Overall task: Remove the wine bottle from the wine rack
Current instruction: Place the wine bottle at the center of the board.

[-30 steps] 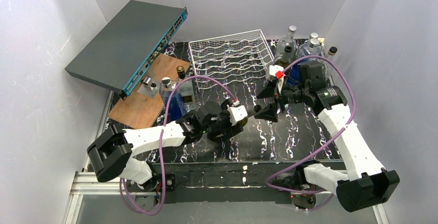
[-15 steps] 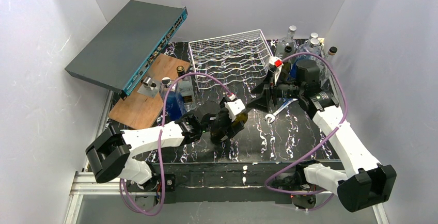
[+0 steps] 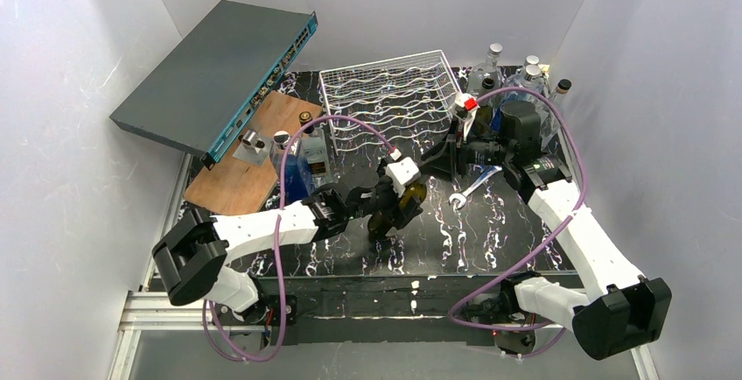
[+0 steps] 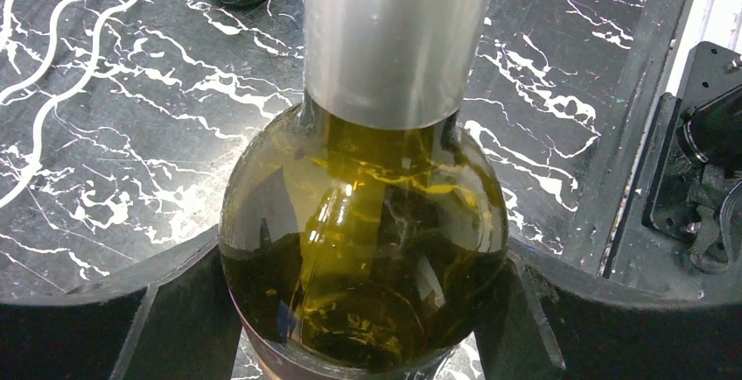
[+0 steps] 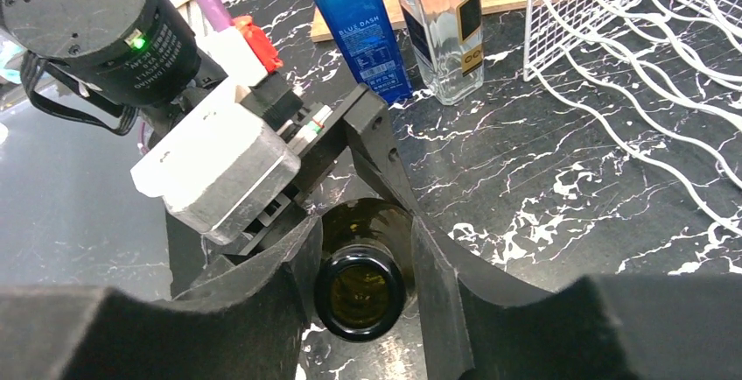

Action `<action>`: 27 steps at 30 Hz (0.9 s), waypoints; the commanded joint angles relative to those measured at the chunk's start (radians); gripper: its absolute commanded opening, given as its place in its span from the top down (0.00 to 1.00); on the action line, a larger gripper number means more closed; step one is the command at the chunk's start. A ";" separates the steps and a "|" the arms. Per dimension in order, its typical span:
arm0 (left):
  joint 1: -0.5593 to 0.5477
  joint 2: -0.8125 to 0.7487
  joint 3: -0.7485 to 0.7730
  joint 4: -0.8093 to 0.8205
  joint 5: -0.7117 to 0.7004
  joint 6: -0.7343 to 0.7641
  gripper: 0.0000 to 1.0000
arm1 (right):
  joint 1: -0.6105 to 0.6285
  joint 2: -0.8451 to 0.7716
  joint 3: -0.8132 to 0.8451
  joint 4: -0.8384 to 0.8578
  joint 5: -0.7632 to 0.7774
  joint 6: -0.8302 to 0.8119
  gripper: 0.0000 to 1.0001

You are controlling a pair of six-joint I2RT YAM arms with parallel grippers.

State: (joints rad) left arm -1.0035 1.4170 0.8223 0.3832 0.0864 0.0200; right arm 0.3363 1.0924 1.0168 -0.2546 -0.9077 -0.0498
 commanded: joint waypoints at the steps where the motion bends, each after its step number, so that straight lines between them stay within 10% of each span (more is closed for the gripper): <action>1: 0.003 -0.012 0.067 0.096 -0.001 -0.052 1.00 | 0.006 0.000 0.005 0.061 -0.023 0.024 0.56; 10: 0.003 -0.019 0.064 0.103 -0.004 -0.097 1.00 | 0.000 -0.017 0.018 0.041 -0.047 0.022 0.99; 20: 0.003 -0.016 0.057 0.106 0.006 -0.159 0.26 | -0.054 -0.042 0.029 0.018 -0.027 0.019 0.99; 27: 0.003 -0.045 0.029 0.106 0.009 -0.176 0.02 | -0.107 -0.071 0.041 -0.024 -0.011 -0.005 0.99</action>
State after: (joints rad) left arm -1.0042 1.4269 0.8318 0.4419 0.0971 -0.1246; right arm 0.2623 1.0676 1.0172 -0.2932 -0.9100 -0.0383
